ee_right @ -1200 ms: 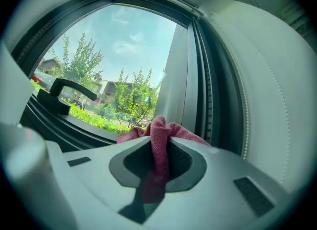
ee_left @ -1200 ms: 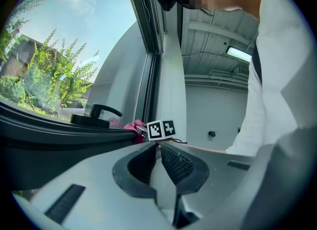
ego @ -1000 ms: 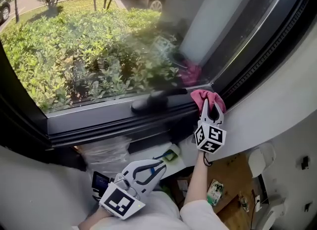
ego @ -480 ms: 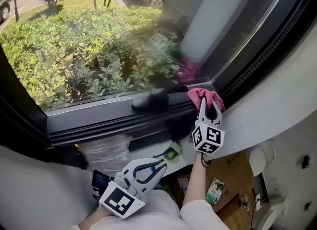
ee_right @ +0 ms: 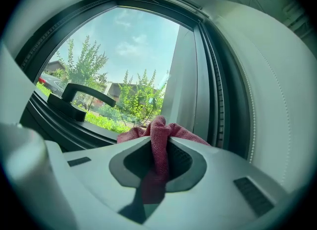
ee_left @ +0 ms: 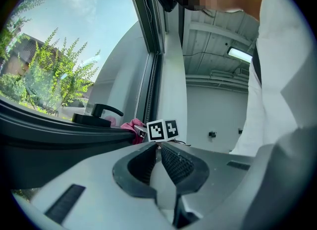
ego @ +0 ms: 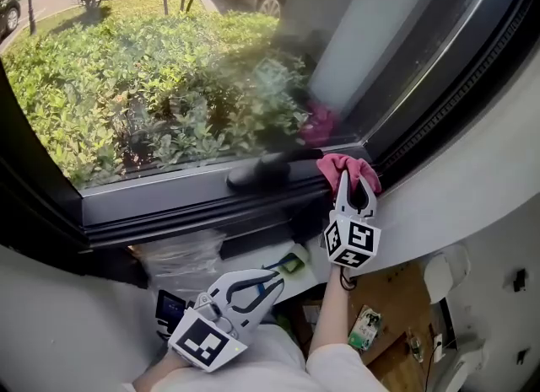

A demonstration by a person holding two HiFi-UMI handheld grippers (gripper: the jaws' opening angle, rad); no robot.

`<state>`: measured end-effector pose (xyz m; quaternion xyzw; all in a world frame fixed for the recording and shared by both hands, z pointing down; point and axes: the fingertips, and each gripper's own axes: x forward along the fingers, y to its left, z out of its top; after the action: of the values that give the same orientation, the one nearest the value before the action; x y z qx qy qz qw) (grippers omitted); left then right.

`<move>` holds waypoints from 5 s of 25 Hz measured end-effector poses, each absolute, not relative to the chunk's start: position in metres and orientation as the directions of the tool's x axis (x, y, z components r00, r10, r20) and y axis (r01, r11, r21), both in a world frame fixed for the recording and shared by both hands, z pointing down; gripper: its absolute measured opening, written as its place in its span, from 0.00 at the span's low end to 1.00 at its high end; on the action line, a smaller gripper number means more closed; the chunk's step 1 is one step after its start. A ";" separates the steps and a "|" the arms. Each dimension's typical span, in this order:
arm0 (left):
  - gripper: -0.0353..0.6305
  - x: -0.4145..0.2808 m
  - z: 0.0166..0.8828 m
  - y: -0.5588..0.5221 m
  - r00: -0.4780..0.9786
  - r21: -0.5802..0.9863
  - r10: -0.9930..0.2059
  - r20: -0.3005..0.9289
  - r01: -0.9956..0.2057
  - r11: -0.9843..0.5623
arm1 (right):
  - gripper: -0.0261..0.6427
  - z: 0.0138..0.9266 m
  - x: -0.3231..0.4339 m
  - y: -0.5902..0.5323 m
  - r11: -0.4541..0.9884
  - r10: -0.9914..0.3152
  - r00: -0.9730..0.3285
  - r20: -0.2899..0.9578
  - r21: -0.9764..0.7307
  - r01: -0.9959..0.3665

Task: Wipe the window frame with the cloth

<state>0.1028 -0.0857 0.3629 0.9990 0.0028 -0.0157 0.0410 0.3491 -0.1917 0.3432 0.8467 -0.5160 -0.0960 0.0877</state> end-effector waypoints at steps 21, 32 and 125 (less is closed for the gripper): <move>0.12 0.103 0.362 -0.084 0.999 0.085 0.009 -0.034 0.012 -0.996 | 0.13 0.341 0.313 -0.200 -0.402 -0.904 0.427 -0.020 0.378 -0.834; 0.12 0.103 0.363 -0.083 0.999 0.087 0.011 -0.030 0.014 -0.996 | 0.13 0.344 0.299 -0.203 -0.344 -0.913 0.404 0.063 0.416 -0.842; 0.12 0.100 0.352 -0.089 0.995 0.180 0.027 -0.100 0.045 -0.983 | 0.13 0.325 0.334 -0.107 -0.477 -0.871 0.485 -0.081 0.381 -0.792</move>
<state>0.1001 -0.0889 0.3523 0.9945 0.0183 -0.0487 0.0915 0.3344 -0.1068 0.3251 0.8490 -0.4897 -0.1329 0.1476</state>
